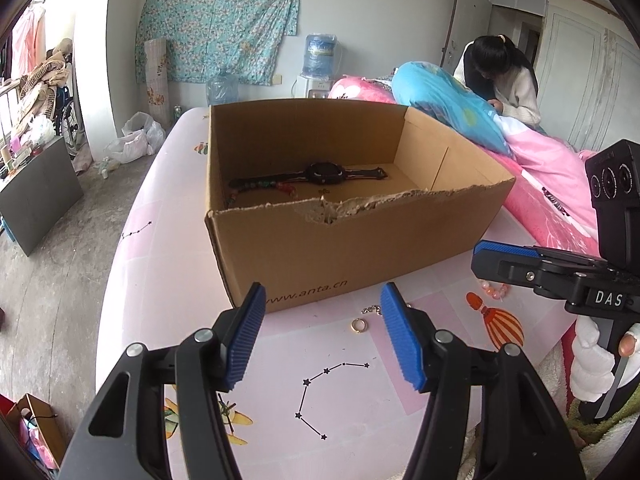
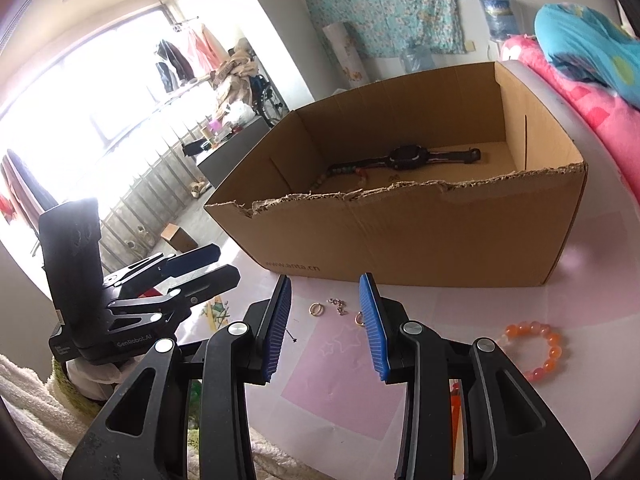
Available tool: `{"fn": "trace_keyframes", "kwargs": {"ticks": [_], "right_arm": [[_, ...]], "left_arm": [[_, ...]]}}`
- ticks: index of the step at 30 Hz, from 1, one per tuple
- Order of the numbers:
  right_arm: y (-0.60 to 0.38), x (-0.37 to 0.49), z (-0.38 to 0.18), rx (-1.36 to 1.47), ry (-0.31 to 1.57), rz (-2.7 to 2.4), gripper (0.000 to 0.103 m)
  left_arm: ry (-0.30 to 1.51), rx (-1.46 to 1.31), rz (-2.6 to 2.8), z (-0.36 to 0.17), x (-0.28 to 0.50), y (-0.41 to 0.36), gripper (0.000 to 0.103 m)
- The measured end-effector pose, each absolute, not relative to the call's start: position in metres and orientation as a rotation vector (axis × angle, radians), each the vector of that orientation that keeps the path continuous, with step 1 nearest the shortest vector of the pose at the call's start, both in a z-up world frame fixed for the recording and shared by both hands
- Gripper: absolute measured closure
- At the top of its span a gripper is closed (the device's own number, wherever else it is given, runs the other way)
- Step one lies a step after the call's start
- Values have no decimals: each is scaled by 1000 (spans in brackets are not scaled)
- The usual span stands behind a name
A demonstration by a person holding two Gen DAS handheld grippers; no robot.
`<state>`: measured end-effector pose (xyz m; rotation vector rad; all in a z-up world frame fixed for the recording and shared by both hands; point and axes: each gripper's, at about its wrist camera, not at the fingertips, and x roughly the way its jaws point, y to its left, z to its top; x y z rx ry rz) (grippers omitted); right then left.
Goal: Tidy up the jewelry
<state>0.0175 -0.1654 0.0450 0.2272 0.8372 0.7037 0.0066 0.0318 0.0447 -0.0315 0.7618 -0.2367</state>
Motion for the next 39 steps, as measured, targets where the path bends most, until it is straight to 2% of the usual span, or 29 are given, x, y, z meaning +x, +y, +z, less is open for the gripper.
{"fn": "trace_keyframes", "kwargs": {"ticks": [39], "right_arm": [[-177,21,40,284,857,715,67]], "left_arm": [[797,19,-224,37,13,20,45]]}}
